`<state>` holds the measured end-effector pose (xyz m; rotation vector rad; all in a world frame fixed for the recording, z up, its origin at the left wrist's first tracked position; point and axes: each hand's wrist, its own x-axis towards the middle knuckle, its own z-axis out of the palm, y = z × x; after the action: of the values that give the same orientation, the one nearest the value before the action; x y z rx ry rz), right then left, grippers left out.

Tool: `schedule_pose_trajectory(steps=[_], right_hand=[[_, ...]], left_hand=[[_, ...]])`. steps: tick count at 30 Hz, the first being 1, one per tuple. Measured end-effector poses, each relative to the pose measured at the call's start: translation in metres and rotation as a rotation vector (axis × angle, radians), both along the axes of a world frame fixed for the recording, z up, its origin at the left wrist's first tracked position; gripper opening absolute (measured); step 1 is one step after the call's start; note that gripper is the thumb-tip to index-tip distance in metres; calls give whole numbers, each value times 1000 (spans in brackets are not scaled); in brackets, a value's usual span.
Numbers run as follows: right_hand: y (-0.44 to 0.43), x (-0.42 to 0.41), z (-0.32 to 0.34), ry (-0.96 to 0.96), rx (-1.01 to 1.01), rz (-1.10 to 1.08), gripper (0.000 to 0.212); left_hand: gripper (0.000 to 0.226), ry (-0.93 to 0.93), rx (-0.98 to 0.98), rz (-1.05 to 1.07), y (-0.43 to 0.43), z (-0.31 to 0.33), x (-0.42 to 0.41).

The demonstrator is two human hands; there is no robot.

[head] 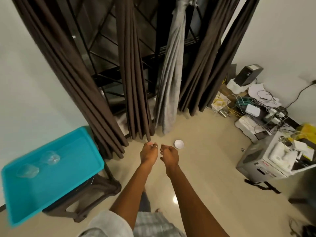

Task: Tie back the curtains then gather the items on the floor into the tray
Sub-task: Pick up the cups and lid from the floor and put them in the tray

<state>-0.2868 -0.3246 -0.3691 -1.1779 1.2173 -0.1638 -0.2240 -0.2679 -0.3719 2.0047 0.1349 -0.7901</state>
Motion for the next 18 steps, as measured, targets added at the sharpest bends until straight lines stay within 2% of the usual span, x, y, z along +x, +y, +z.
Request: schedule_pose_trajectory(steps=[8, 18], right_hand=[[-72, -6, -23, 66, -38, -4, 14], [-189, 37, -18, 114, -62, -21, 17]], left_hand=[[32, 73, -21, -31, -82, -33, 3], [28, 137, -68, -25, -197, -42, 47]])
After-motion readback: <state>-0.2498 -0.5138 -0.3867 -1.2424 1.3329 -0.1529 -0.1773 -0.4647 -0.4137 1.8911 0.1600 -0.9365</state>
